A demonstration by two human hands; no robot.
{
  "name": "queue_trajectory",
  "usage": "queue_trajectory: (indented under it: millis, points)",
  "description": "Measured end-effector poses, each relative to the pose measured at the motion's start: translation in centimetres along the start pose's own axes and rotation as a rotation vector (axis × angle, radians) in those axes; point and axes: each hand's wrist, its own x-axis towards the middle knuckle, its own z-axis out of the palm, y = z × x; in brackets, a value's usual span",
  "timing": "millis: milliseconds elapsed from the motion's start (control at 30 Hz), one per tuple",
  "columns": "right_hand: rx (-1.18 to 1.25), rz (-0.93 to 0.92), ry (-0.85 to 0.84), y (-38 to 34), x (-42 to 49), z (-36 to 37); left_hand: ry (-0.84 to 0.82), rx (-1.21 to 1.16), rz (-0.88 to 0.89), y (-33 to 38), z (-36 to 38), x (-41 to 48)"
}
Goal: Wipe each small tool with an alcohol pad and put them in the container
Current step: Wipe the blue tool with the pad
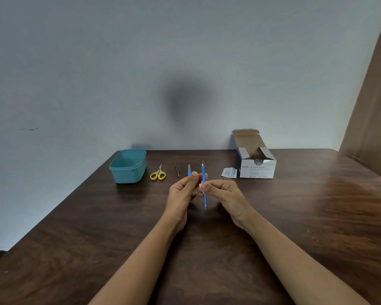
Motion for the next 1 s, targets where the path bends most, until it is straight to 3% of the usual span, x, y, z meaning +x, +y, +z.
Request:
queue_trajectory:
  millis: [300,733,1000]
  points:
    - [-0.044,0.051,-0.07,-0.6,-0.2,0.2,-0.024,-0.048,-0.002,0.3,-0.1,0.2]
    - [-0.029,0.272,-0.157,-1.3,0.0,0.6,0.105,-0.348,-0.061,0.0,-0.4,1.0]
    - [-0.084,0.344,-0.141,-1.6,0.0,1.1,0.156,-0.39,-0.068,-0.1,-0.6,1.2]
